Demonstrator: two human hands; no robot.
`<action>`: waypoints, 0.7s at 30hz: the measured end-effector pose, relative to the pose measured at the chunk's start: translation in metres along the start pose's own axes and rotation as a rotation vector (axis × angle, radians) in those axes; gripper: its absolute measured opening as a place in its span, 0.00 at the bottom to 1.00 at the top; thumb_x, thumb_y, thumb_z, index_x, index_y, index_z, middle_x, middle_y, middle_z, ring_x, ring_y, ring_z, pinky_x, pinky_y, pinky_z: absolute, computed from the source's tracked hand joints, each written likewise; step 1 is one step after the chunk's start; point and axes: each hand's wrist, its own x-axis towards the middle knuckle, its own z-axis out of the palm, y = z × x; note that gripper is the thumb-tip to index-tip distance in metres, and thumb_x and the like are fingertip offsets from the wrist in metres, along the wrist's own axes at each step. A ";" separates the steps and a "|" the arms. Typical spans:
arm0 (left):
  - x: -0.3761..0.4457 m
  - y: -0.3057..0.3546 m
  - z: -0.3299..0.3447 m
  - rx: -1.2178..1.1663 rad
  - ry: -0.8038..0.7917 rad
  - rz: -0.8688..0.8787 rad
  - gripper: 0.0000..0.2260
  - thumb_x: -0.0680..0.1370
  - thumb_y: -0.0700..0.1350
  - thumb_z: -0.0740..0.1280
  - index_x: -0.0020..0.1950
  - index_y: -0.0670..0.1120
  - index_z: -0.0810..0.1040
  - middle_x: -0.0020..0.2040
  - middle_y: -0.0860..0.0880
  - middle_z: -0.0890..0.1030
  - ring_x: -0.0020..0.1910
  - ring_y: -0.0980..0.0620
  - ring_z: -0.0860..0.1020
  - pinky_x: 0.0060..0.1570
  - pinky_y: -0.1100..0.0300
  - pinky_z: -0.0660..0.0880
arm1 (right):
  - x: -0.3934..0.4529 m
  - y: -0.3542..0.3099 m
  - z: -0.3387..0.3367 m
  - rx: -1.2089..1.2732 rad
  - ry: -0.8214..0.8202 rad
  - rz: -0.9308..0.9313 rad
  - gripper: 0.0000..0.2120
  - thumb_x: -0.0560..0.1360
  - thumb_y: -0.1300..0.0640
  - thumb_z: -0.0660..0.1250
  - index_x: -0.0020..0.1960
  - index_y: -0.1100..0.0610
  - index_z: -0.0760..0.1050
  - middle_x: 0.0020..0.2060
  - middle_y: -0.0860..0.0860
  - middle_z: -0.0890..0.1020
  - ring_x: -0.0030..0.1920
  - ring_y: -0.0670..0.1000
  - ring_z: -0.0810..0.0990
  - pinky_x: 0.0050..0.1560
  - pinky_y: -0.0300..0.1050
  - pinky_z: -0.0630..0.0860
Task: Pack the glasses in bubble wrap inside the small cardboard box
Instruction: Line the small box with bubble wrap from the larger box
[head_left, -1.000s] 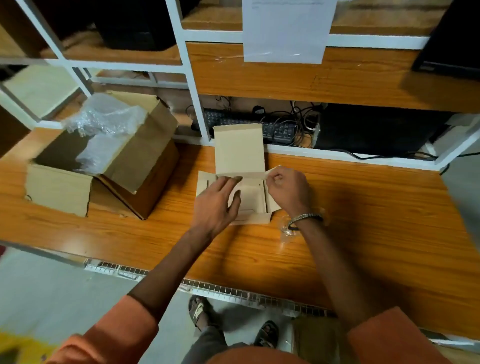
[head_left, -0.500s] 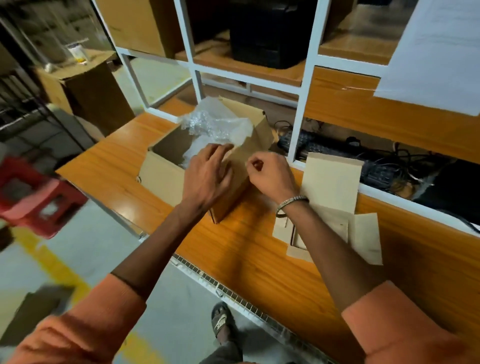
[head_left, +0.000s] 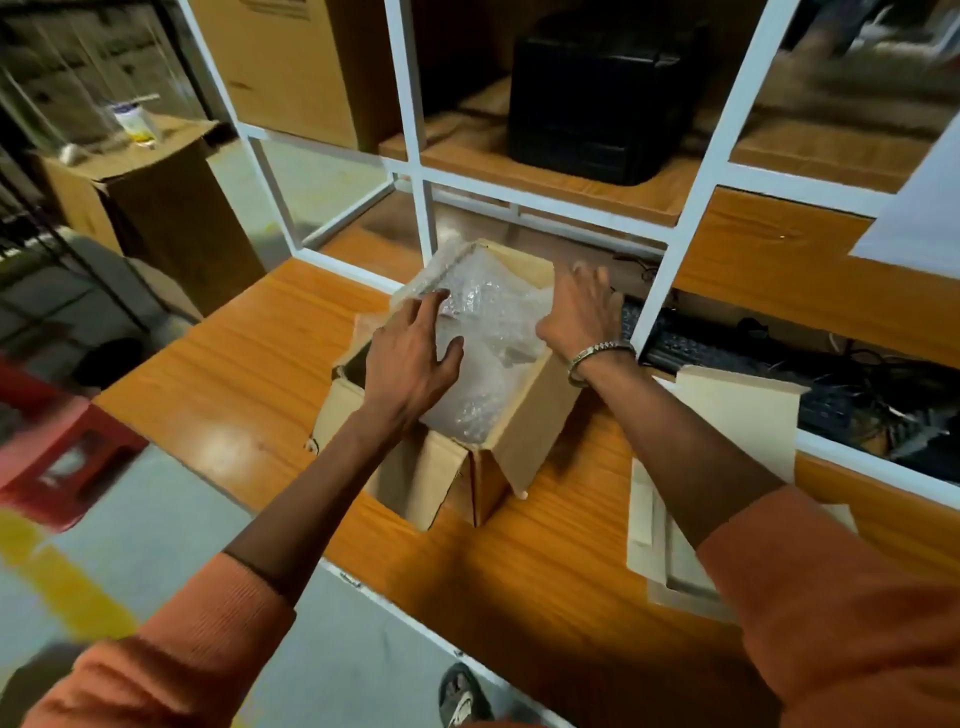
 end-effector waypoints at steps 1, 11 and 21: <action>0.007 0.000 0.002 -0.014 0.001 0.000 0.28 0.81 0.55 0.68 0.79 0.48 0.69 0.68 0.41 0.79 0.61 0.40 0.81 0.58 0.42 0.80 | 0.003 0.001 -0.002 -0.019 0.000 0.019 0.19 0.71 0.65 0.72 0.61 0.58 0.76 0.57 0.59 0.78 0.61 0.64 0.77 0.52 0.55 0.76; 0.062 0.032 0.031 0.027 0.071 0.108 0.43 0.76 0.74 0.67 0.84 0.51 0.64 0.86 0.41 0.59 0.84 0.37 0.59 0.76 0.38 0.65 | 0.014 0.042 -0.064 0.569 0.120 -0.073 0.05 0.78 0.51 0.74 0.51 0.52 0.86 0.47 0.46 0.85 0.46 0.42 0.82 0.45 0.32 0.76; 0.089 0.145 0.032 -0.549 0.037 0.267 0.10 0.82 0.52 0.66 0.53 0.49 0.85 0.48 0.54 0.86 0.49 0.55 0.81 0.53 0.51 0.78 | -0.033 0.186 -0.101 0.798 0.415 0.339 0.28 0.77 0.38 0.71 0.39 0.65 0.79 0.33 0.54 0.80 0.36 0.48 0.74 0.44 0.47 0.74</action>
